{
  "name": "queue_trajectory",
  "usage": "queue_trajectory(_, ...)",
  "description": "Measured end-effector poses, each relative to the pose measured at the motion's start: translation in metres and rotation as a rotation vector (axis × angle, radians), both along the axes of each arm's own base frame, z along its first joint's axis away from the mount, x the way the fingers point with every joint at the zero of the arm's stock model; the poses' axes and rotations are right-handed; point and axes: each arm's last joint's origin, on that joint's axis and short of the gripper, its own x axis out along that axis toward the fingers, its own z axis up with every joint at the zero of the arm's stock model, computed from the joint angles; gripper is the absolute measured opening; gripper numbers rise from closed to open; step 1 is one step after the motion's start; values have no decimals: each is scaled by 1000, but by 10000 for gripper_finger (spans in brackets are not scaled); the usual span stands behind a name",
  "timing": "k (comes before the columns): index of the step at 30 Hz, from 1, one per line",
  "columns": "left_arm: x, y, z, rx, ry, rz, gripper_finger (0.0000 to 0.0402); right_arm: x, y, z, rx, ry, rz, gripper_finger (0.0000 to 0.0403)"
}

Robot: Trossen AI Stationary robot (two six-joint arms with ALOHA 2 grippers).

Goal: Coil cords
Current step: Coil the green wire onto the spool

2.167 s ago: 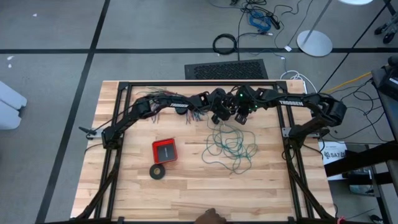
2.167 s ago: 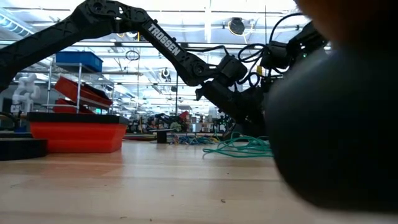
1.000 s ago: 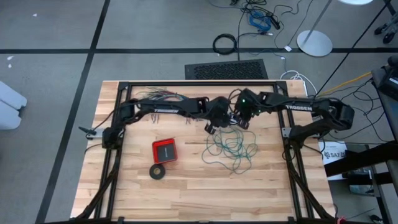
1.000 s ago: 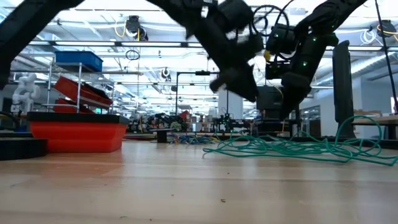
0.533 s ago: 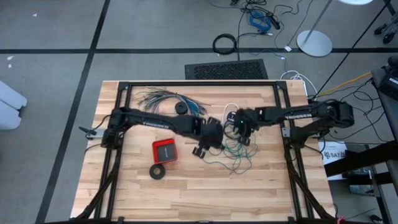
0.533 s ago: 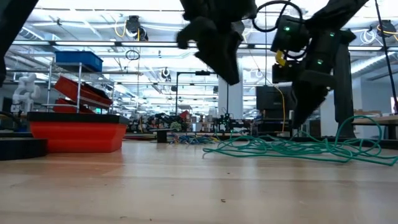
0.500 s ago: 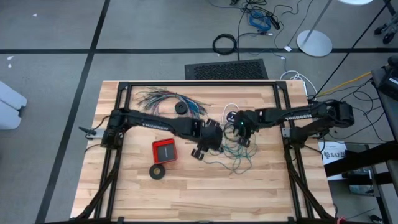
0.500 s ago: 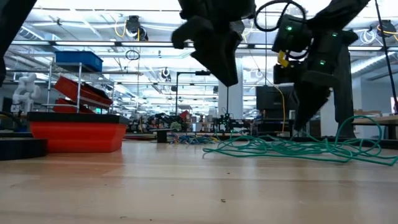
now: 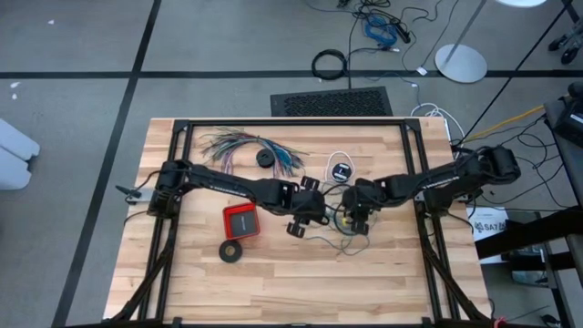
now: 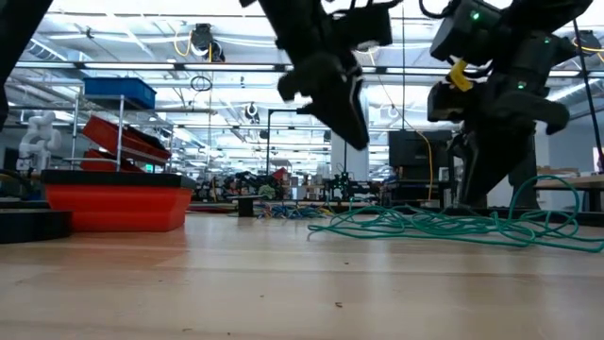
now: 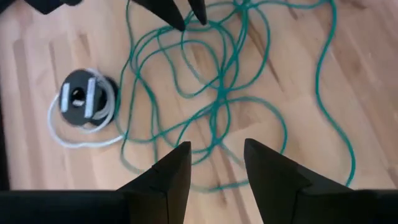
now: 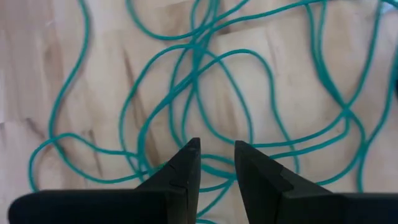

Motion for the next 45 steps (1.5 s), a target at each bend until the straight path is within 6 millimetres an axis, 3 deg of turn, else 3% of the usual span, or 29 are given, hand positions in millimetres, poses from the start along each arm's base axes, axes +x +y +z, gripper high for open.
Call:
queue_trajectory(9,-11,12,-51,-22,-31,46,157,-1,13,0,-27,-11,14,86)
queue_trajectory(14,-12,19,-66,-34,-152,60,157,7,14,5,-50,-109,73,86)
queue_trajectory(17,-16,25,-62,-21,-229,61,157,16,14,11,-75,-209,119,86)
queue_trajectory(20,-28,32,-46,8,-333,63,157,26,12,22,-117,-316,164,86)
queue_trajectory(27,-85,56,-12,35,-596,131,157,41,6,42,-291,-492,80,86)
queue_trajectory(32,-124,71,-9,6,-742,212,157,40,4,42,-346,-489,17,86)
queue_trajectory(37,-151,78,-12,-110,-872,317,157,40,3,42,-341,-492,-33,86)
queue_trajectory(45,-160,68,-26,-409,-893,268,157,50,4,37,-352,-523,-9,86)
